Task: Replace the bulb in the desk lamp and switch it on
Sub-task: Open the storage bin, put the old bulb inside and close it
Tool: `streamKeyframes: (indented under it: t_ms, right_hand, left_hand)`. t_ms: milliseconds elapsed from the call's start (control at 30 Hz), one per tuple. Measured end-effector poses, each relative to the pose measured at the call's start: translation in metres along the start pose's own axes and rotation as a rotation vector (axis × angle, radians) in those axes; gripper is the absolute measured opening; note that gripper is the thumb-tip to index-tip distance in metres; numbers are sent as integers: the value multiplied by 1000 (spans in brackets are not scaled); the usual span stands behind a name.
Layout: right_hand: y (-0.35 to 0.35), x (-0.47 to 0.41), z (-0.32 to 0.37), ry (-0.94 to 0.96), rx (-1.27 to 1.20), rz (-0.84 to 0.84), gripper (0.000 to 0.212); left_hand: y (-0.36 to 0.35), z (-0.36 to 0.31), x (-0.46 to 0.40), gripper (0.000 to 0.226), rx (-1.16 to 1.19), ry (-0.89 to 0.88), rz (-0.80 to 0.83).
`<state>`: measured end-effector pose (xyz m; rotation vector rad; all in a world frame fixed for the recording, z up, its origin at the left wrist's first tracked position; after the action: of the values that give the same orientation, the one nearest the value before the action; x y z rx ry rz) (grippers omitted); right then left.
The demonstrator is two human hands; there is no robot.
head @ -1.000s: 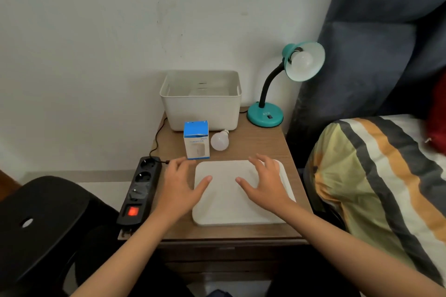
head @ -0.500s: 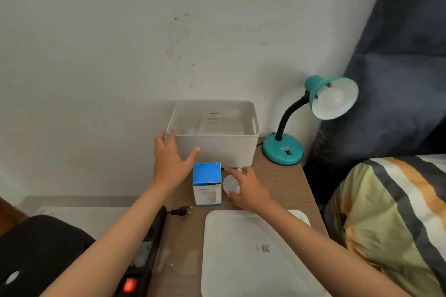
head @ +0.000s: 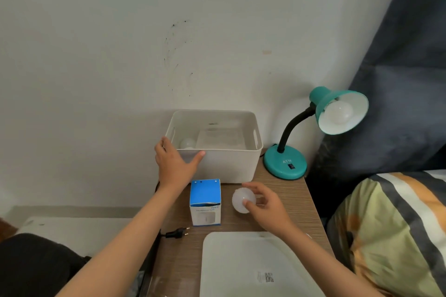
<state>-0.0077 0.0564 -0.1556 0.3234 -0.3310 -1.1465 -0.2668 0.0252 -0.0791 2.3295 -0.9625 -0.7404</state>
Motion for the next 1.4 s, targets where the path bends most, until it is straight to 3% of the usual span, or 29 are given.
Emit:
streamKeyframes:
  t_ms: [233,400,533,767,1033,1233,1400]
  right_hand:
    - [33,16,54,79,-338,38,31]
    - [52,11,92,139,-367,1,22]
    - [56,-10,119,210,-247,-56,39]
    - [49,-74,146,267,4,-158,40]
    - [18,-147,124,126,218,-80,42]
    - [10,-170,106,19,205,-58,43]
    - [6,-177,109,40,259,-84,44]
  left_hand:
    - [-1,1,-1,111,-20,13,21]
    - [-1,-1,-2,118,-32,35,42]
    - [1,-6,-2,121,-16,72,15]
    - [1,-6,-4,121,-26,91,-12]
    - [1,-3,-9,122,-59,77,-3]
    - [1,-3,-10,121,-69,65,-6]
    - [1,-4,-10,121,-78,73,-5]
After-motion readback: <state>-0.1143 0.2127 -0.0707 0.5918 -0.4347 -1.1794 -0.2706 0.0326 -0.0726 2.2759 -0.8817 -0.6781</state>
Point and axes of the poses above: each hand's wrist, its own x-axis away from the middle knuckle, its own y-axis out of the back of the hand, z = x × y, the point moved 10 cm from there along -x, towards the middle knuckle, and after that the axes turned 4 degrees about -y, right-handed, at the moved point
